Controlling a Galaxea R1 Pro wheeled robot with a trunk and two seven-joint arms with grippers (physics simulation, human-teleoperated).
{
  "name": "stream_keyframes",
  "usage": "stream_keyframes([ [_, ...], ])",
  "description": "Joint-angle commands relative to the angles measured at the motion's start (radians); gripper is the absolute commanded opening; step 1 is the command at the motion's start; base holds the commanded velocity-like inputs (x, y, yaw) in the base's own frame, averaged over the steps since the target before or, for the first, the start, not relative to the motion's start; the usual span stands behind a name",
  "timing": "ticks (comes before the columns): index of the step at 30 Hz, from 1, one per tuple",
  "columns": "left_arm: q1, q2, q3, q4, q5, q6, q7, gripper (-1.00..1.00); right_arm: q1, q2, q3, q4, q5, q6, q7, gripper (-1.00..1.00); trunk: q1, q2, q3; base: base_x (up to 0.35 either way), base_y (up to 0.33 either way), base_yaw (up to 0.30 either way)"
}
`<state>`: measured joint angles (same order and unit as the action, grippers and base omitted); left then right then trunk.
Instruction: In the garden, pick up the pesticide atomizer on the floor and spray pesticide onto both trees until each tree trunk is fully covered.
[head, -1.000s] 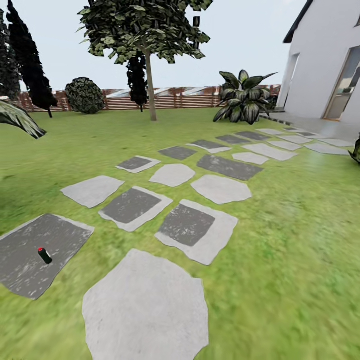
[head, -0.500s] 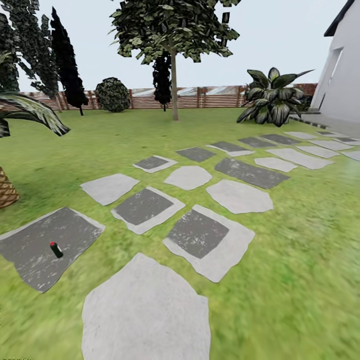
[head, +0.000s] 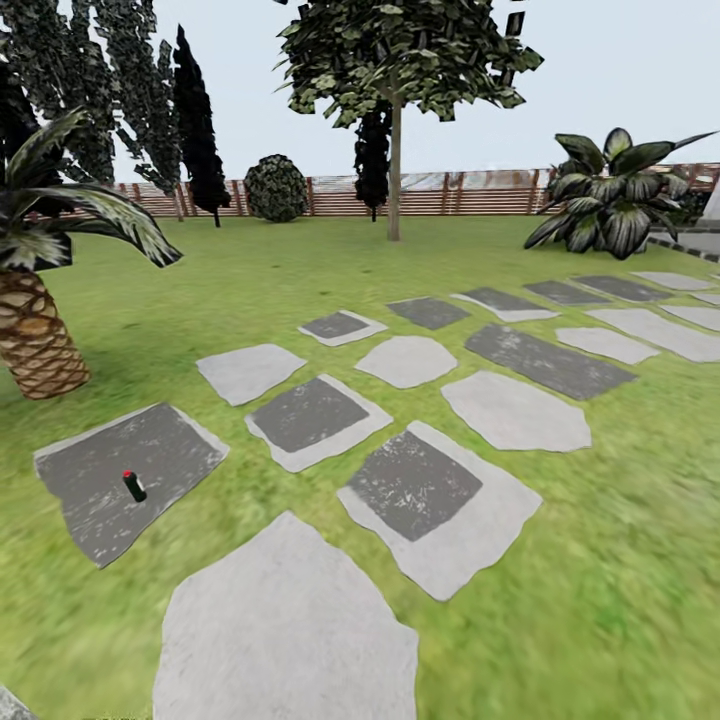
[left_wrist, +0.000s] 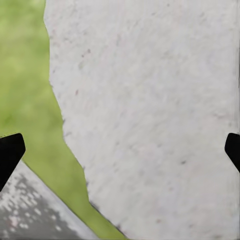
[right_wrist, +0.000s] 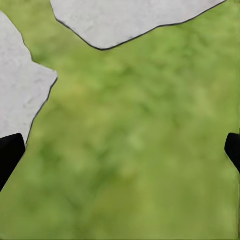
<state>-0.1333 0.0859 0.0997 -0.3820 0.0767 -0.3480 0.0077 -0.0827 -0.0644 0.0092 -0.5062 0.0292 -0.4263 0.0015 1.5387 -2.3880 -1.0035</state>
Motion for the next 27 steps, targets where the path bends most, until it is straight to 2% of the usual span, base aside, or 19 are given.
stream_keyframes([
  [1, 0.000, 0.000, 0.000, 0.000, 0.000, 0.000, 0.000, 1.00, 0.000, 0.000, 0.000, 0.000, 0.000, 0.001, 0.000, 1.00, 0.000, 0.000, 0.000, 0.155, -0.286, 0.278],
  [27, 0.000, 0.000, 0.000, 0.000, 0.000, 0.000, 0.000, 1.00, 0.000, 0.000, 0.000, 0.000, 0.000, 0.001, 0.000, 1.00, 0.000, 0.000, 0.000, 0.153, -0.286, 0.278],
])
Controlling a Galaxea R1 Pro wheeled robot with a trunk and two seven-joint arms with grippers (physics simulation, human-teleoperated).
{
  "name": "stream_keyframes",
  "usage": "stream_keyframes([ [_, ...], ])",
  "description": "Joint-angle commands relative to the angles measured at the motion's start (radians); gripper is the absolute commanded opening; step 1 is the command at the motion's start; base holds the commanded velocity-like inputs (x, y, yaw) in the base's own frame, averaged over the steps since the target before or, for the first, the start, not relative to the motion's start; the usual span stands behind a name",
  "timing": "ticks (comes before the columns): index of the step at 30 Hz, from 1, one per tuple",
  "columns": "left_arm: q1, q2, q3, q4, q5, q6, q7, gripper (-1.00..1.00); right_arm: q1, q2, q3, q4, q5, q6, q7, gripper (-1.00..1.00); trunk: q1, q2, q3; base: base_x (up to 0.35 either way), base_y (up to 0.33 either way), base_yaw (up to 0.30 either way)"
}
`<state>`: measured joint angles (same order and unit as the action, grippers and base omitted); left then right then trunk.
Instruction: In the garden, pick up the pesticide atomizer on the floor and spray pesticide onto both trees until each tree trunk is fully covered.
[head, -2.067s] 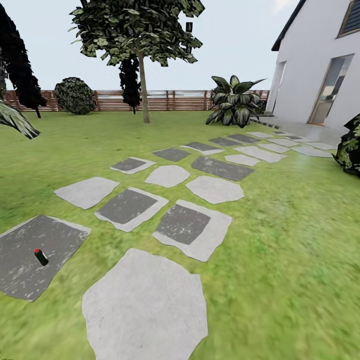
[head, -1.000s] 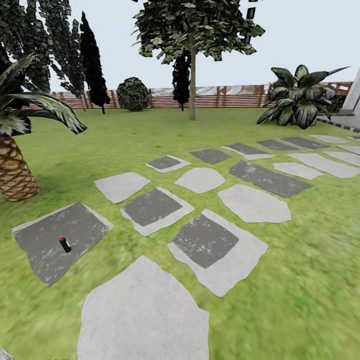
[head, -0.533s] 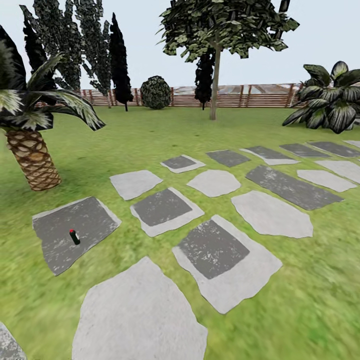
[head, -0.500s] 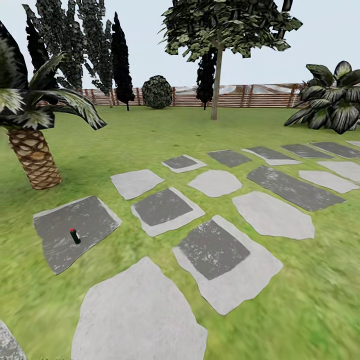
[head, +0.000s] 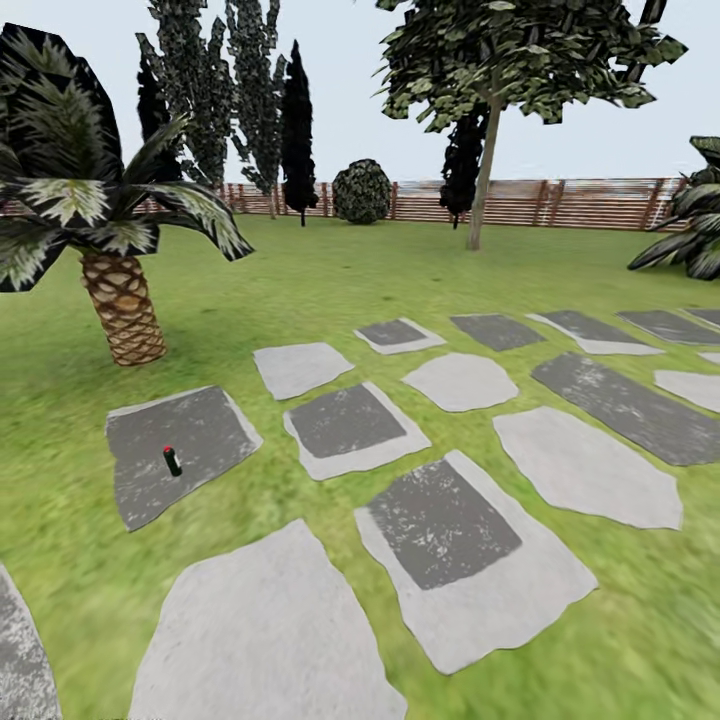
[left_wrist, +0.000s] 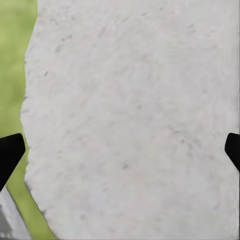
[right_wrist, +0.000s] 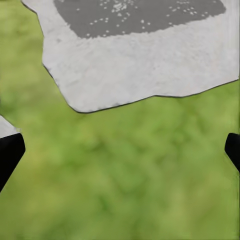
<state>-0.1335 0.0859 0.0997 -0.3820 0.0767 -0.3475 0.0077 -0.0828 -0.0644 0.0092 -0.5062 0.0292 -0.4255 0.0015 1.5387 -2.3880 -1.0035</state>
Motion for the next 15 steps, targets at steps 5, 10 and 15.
stream_keyframes([
  [5, 0.000, 0.000, 0.000, 0.000, 0.000, -0.001, 0.000, 1.00, 0.000, 0.000, 0.000, 0.000, 0.000, 0.000, 0.000, 1.00, 0.000, 0.000, 0.000, 0.152, -0.285, 0.278],
  [10, 0.000, 0.000, 0.000, 0.000, -0.001, 0.000, -0.001, 1.00, 0.000, 0.000, 0.000, 0.000, 0.000, 0.000, 0.000, 1.00, 0.000, 0.000, 0.000, 0.152, -0.250, 0.278],
  [15, 0.000, -0.003, 0.002, -0.001, -0.001, -0.001, -0.001, 1.00, 0.000, 0.000, 0.000, 0.000, 0.000, 0.000, 0.000, 1.00, 0.000, 0.000, 0.000, 0.107, -0.102, 0.278],
])
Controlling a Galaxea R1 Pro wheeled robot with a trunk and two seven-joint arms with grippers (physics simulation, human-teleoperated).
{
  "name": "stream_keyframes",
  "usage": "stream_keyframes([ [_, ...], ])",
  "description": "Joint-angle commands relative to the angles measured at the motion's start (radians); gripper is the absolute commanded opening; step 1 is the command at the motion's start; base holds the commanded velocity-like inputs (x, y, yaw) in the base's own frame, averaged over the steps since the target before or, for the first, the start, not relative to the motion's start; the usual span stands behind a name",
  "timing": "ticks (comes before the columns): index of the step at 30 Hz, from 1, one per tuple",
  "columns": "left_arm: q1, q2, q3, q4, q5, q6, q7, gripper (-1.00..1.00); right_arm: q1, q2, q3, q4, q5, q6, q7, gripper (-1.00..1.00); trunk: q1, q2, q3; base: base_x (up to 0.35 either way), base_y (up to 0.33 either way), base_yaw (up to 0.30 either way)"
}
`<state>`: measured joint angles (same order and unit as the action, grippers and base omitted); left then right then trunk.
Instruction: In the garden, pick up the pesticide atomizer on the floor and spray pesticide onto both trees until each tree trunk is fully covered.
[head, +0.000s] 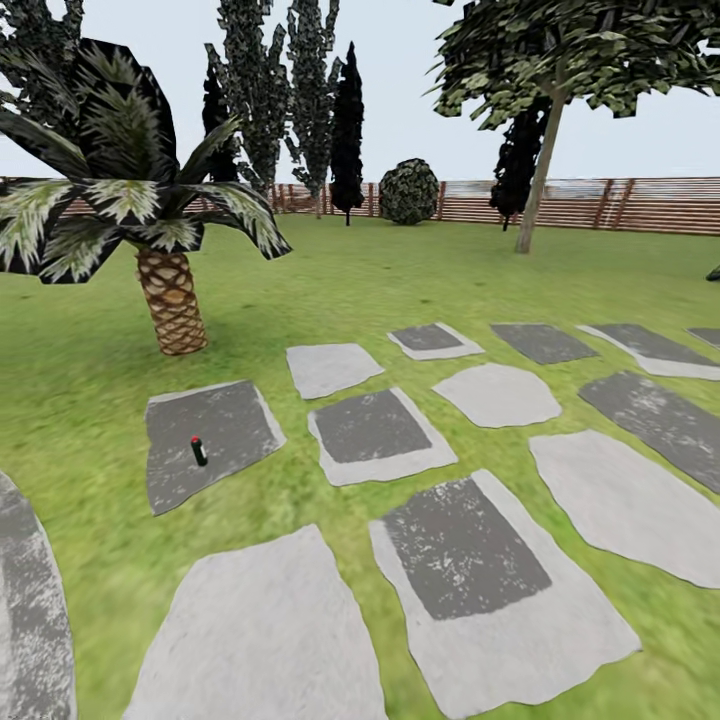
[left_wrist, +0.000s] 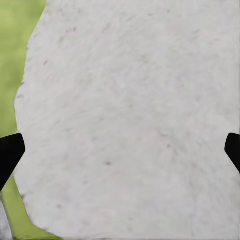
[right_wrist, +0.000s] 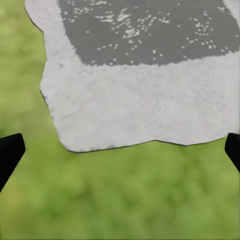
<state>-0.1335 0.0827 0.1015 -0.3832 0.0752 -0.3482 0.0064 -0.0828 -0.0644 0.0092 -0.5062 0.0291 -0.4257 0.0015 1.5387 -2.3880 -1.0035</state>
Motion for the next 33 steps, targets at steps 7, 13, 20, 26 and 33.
stream_keyframes([
  [7, 0.001, 0.001, -0.001, -0.003, 0.003, -0.007, -0.012, 1.00, 0.000, 0.000, 0.000, 0.000, 0.000, 0.000, 0.000, 1.00, 0.000, 0.000, 0.000, 0.011, -0.009, 0.278],
  [13, 0.004, 0.004, -0.004, -0.011, 0.005, -0.018, -0.015, 1.00, 0.000, 0.000, 0.000, 0.000, 0.000, 0.000, 0.000, 1.00, 0.000, 0.000, 0.000, 0.001, 0.000, 0.278],
  [20, 0.003, 0.003, -0.003, -0.015, 0.007, -0.019, -0.020, 1.00, 0.000, 0.000, 0.000, 0.000, 0.000, 0.001, 0.000, 1.00, 0.000, 0.000, 0.000, 0.000, 0.000, 0.278],
  [26, -0.002, 0.001, 0.001, -0.006, 0.002, -0.017, -0.012, 1.00, 0.000, 0.000, 0.000, 0.000, 0.000, 0.000, 0.000, 1.00, 0.000, 0.000, 0.000, 0.000, 0.000, 0.278],
  [33, -0.003, 0.002, 0.003, -0.002, 0.000, -0.017, -0.005, 1.00, 0.000, 0.000, 0.000, -0.001, -0.001, -0.001, 0.000, 1.00, 0.000, 0.000, 0.000, 0.115, -0.125, 0.278],
])
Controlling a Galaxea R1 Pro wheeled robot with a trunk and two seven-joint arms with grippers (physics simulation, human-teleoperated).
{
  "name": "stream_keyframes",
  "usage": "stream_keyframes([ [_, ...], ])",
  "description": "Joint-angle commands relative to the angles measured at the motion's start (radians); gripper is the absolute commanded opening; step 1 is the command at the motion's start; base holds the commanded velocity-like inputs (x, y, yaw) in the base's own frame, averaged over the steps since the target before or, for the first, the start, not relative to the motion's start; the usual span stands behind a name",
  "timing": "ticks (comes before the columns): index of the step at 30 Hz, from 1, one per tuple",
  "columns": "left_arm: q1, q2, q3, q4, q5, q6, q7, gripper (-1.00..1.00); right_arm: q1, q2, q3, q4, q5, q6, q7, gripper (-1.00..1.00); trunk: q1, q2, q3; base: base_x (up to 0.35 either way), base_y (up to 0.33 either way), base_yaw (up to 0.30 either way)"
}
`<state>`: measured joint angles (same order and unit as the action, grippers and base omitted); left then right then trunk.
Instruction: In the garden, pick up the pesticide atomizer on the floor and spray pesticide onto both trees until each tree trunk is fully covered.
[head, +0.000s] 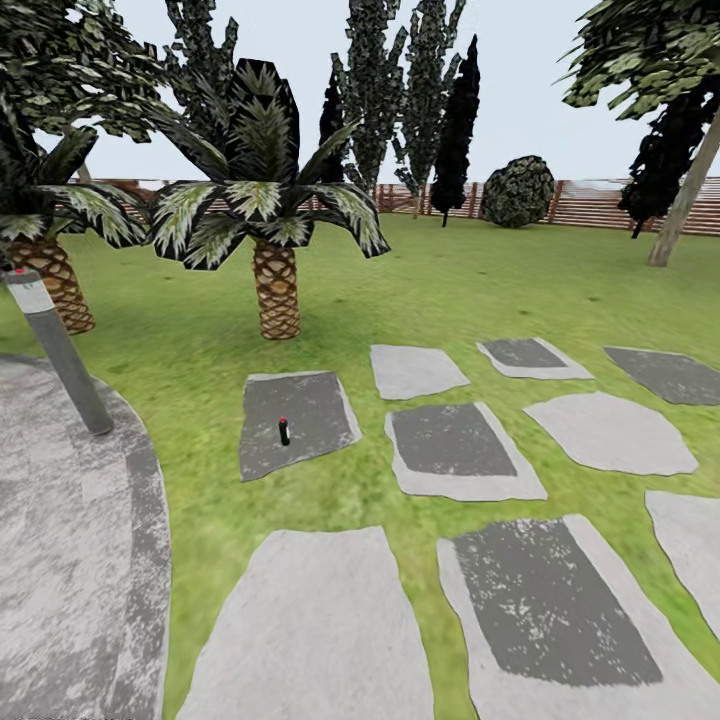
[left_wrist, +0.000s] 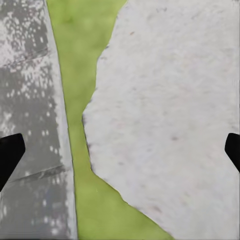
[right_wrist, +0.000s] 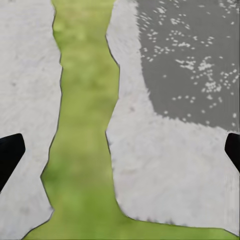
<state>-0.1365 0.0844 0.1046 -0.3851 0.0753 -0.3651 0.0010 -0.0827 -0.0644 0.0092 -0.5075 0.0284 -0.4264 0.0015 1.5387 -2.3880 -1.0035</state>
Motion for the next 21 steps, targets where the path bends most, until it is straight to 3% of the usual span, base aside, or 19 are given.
stream_keyframes([
  [1, 0.000, 0.000, 0.000, 0.000, 0.000, 0.000, 0.000, 1.00, 0.000, 0.000, 0.000, 0.000, 0.000, 0.000, 0.000, 1.00, 0.000, 0.000, 0.000, 0.177, -0.208, 0.259],
  [21, 0.000, 0.001, 0.005, 0.002, 0.003, 0.002, 0.001, 1.00, 0.000, 0.000, -0.001, -0.002, -0.002, 0.001, 0.001, 1.00, 0.000, 0.000, 0.000, 0.188, -0.224, 0.026],
])
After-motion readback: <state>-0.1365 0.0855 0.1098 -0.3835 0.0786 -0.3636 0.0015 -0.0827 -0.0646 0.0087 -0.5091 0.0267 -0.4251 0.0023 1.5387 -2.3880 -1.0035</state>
